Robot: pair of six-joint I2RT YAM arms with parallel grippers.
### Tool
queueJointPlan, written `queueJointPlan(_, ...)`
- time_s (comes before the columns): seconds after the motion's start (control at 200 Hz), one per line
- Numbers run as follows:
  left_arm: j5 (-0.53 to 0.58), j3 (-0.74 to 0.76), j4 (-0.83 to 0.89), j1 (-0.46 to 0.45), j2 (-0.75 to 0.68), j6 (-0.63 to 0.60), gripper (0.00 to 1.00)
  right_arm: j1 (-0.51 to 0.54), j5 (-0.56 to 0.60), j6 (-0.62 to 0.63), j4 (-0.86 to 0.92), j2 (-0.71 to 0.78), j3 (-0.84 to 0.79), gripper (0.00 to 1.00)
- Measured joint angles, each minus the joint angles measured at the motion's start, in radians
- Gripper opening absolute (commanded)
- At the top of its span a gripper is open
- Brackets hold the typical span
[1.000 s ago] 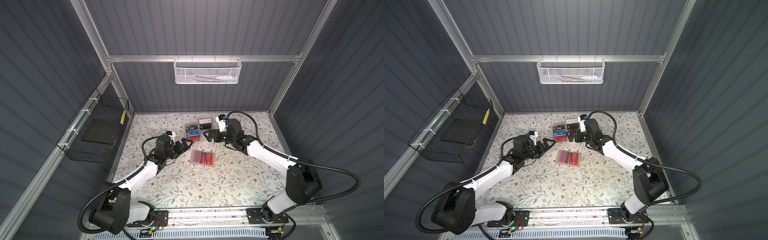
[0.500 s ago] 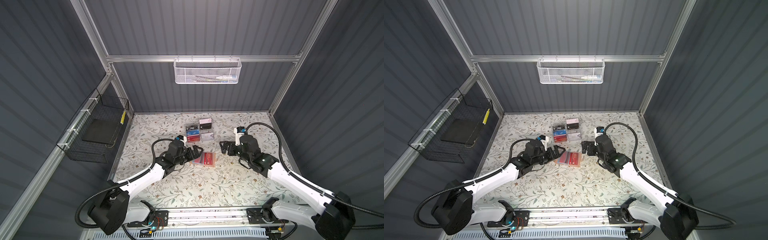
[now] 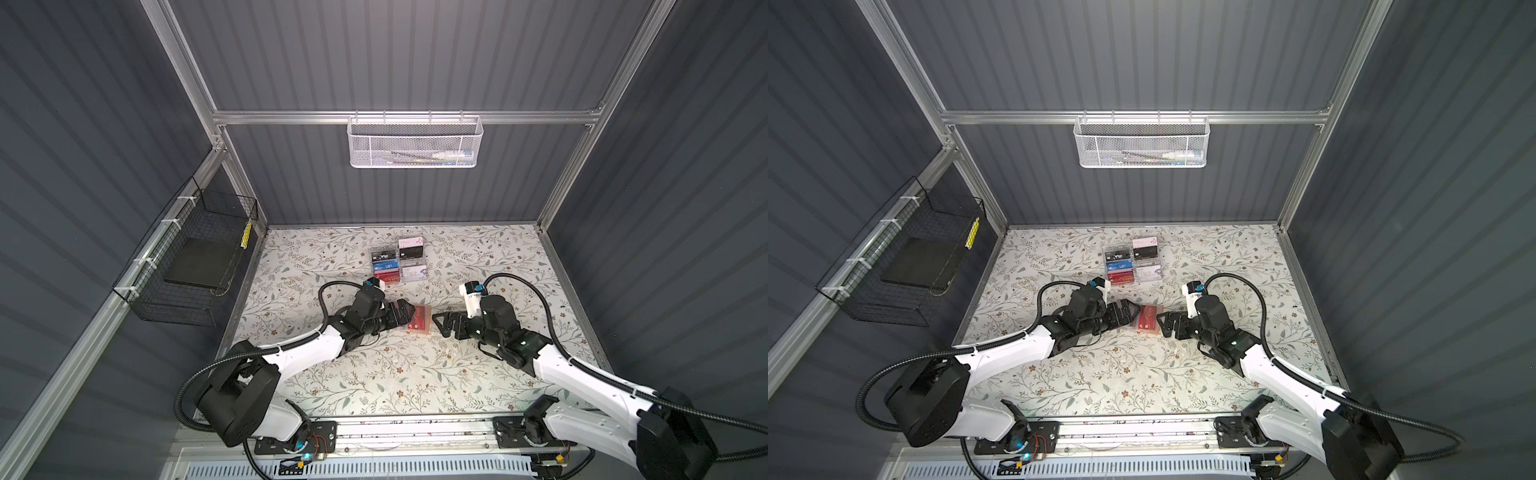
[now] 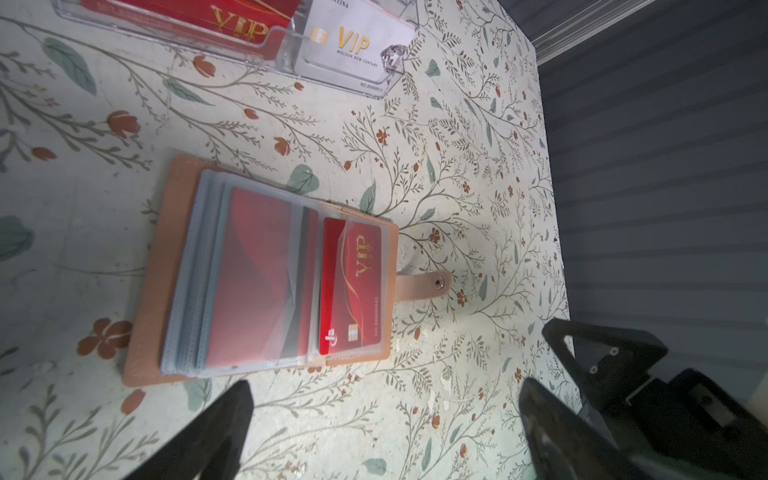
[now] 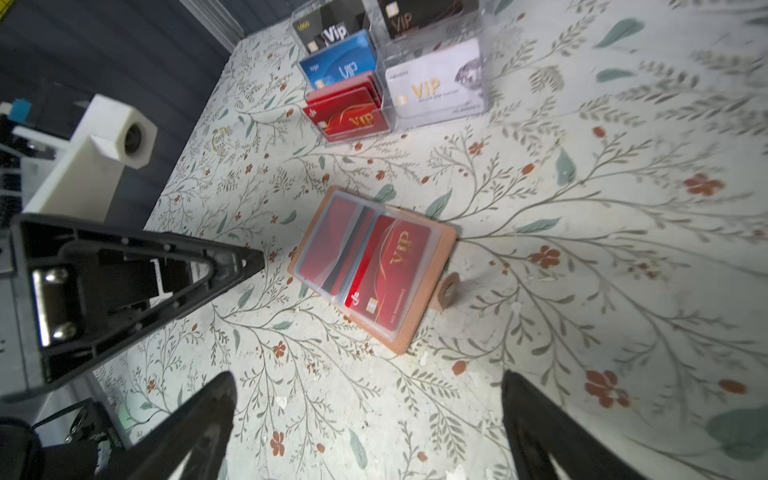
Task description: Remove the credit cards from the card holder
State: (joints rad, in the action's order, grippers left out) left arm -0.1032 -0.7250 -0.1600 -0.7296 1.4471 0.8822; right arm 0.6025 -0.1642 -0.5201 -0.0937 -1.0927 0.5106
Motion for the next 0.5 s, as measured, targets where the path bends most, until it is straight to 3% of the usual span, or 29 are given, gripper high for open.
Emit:
queueJointPlan(0.185, -0.01, 0.0, -0.017, 0.027, 0.071, 0.0, 1.0, 0.023, -0.071, -0.053, -0.103, -0.139, 0.011, 0.99)
queueJointPlan(0.5, -0.101, -0.001, -0.089, 0.175, 0.13, 0.002, 1.0, 0.029, -0.125, -0.177, -0.153, -0.293, 0.108, 0.99)
